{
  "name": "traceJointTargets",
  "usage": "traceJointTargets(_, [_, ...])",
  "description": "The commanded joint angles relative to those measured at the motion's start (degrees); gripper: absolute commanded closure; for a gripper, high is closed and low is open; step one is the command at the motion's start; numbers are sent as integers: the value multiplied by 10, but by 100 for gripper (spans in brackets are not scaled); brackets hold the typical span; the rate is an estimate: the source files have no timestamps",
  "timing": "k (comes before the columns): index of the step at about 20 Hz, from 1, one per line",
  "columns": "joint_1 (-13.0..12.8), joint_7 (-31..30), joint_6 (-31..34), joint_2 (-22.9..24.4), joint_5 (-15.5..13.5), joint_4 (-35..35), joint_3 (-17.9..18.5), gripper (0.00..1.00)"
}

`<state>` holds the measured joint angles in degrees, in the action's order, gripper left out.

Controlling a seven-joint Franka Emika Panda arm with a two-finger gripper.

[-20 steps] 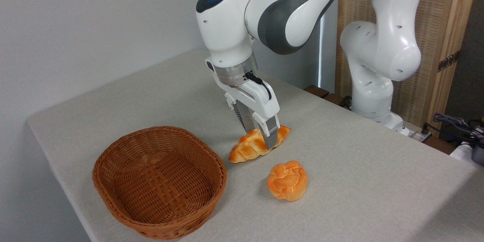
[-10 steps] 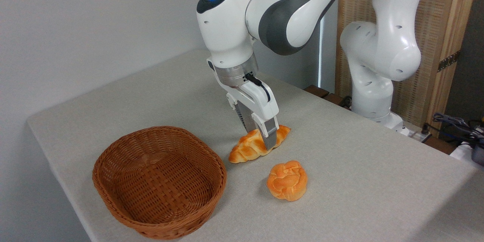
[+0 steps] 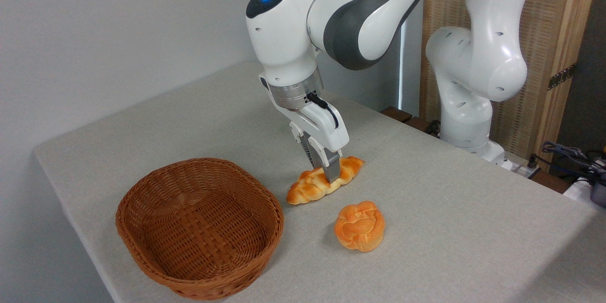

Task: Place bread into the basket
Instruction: 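Lift the braided roll and carry it over the woven basket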

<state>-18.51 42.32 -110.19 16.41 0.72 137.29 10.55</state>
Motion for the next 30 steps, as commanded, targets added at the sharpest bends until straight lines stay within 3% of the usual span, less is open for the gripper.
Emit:
traceJointTargets(1, [-7, 10, -13, -1, 5, 3, 10, 69])
traceJointTargets(3, [-8, 11, -6, 4, 4, -8, 7, 75])
traceJointTargets(11, [-16, 12, 73, 4, 0, -128, 6, 79])
traceJointTargets(14, [-16, 41, 103, 4, -1, -154, 10, 81])
traceJointTargets(18, [-15, 45, 103, -1, -19, -186, 14, 81])
traceJointTargets(21, [-16, 44, 78, -12, -50, -202, 24, 78])
traceJointTargets(24, [-16, 41, -17, -16, -101, -202, 25, 76])
traceJointTargets(26, [-16, 41, -51, -25, -107, -202, 25, 70])
traceJointTargets(30, [-25, 42, -123, -42, -121, -202, 26, 67])
